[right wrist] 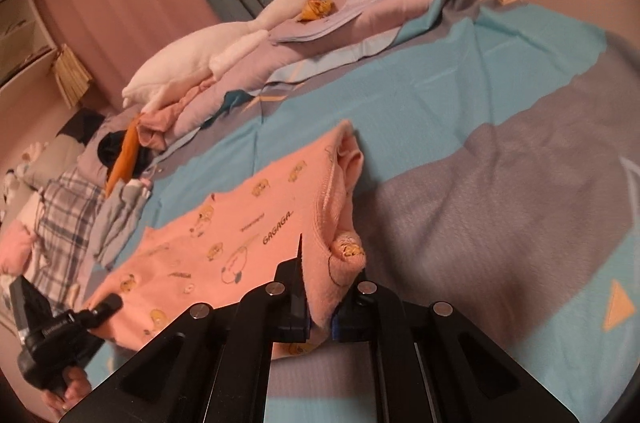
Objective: Fold small clothes
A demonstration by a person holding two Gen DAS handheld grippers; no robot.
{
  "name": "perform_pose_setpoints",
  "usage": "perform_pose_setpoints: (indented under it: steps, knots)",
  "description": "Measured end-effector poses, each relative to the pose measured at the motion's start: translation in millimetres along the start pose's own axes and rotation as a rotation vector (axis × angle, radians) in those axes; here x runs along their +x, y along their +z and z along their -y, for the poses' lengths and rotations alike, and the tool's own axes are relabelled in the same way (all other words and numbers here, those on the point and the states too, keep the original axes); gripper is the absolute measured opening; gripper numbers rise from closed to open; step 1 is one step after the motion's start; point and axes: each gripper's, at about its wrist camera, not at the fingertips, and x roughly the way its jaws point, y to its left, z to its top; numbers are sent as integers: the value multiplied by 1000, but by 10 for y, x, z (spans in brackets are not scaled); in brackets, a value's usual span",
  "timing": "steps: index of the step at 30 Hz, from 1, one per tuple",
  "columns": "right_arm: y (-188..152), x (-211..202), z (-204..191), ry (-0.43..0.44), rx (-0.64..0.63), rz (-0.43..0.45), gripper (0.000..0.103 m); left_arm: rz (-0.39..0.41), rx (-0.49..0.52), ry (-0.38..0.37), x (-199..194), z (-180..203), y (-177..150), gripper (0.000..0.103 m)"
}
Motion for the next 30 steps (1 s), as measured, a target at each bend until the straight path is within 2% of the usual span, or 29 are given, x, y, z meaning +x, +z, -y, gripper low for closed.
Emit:
perform_pose_setpoints:
  steps: [11,16,22,26,30]
  knots:
    - [-327,-314,23,-19,-22,-9,7,-47,54,62,-279,4,-475,7]
    - [-421,-303,61,-37,-6,-26,7,-89,73,130,-196,-52,-588,9]
    - [-506,-216,119,-73,7,-54,7,-128,87,189,-157,-97,-602,17]
    - [-528,-199,140,-77,13,-63,7,-98,106,215,-305,-73,-528,23]
    - [-534,-198,146,-75,17,-63,7,-17,145,214,-502,53,-437,27]
